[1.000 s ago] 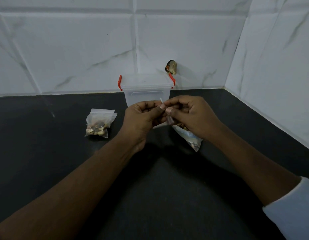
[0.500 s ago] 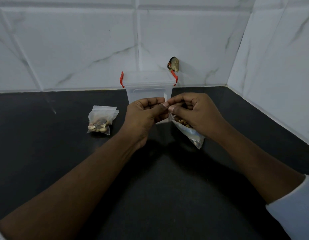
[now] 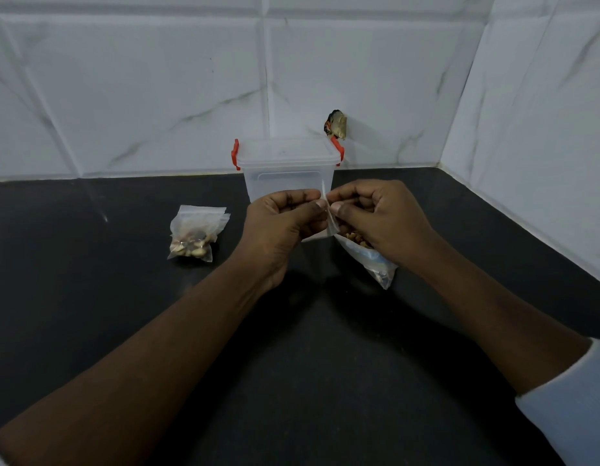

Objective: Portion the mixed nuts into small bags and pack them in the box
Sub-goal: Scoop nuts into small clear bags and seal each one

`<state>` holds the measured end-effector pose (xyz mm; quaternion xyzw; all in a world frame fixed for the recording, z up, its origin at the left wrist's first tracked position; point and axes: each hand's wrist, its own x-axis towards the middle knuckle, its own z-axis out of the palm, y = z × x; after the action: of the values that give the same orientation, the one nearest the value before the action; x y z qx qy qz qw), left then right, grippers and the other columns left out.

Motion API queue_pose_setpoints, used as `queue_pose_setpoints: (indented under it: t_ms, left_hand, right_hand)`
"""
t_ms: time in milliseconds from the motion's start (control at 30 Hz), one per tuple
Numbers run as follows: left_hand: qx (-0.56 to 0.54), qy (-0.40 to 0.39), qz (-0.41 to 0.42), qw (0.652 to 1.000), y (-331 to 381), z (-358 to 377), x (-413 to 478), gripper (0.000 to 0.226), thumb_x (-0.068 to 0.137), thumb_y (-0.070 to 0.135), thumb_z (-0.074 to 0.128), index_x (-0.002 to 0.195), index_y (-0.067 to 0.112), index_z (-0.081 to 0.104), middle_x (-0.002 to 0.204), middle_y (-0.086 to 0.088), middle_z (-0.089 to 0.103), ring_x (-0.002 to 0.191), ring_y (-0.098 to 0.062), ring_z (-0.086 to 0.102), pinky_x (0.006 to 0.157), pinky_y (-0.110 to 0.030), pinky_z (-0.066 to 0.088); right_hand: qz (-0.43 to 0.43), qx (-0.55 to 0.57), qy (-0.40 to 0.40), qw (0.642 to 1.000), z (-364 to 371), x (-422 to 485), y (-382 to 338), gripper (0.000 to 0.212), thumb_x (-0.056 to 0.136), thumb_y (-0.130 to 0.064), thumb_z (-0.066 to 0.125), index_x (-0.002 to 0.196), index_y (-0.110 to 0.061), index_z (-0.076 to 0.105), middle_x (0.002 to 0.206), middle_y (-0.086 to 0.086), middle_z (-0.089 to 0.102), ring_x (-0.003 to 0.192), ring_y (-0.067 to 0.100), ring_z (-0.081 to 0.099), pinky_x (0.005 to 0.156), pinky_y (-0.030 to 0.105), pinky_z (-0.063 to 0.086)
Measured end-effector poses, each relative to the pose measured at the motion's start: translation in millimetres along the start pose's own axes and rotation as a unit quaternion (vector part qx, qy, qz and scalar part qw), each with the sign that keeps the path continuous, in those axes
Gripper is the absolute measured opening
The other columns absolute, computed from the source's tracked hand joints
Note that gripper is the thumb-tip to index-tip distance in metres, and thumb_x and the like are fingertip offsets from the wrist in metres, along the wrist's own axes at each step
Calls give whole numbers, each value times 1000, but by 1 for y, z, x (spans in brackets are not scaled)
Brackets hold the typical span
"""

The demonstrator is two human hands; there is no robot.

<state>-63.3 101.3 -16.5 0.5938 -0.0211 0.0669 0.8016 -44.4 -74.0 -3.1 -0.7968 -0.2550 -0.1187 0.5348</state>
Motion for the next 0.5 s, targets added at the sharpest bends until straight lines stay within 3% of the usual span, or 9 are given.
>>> queue_pose_setpoints:
  t_ms: [233,367,500]
  left_hand:
    - [10,5,-8,1000,0,1,-1,17,88,1,74,105,0,73,97,-16,78,85,-23,75,77,-30,60]
    - [-1,15,-23,1000,-1,0,1,10,89,-1,72,97,5,74,92,-13,78,81,-22,74,77,-32,59]
    - [-6,16,-26,1000,-1,3,-1,8,89,-1,72,95,4,73,89,-13,77,79,-23,74,75,-31,60]
  right_hand:
    - [-21,-30,-4,999,0,1,-1,15,96,-4,67,107,-8,76,84,7,78,75,19,76,70,27,63]
    - [-17,-45,14,999,1,1,-1,16,94,0,63,103,-11,71,74,6,72,60,15,68,60,25,57]
    - [-12,-20,12,1000,3,1,-2,11,97,-5,62,101,-15,65,88,9,67,70,29,70,61,41,63]
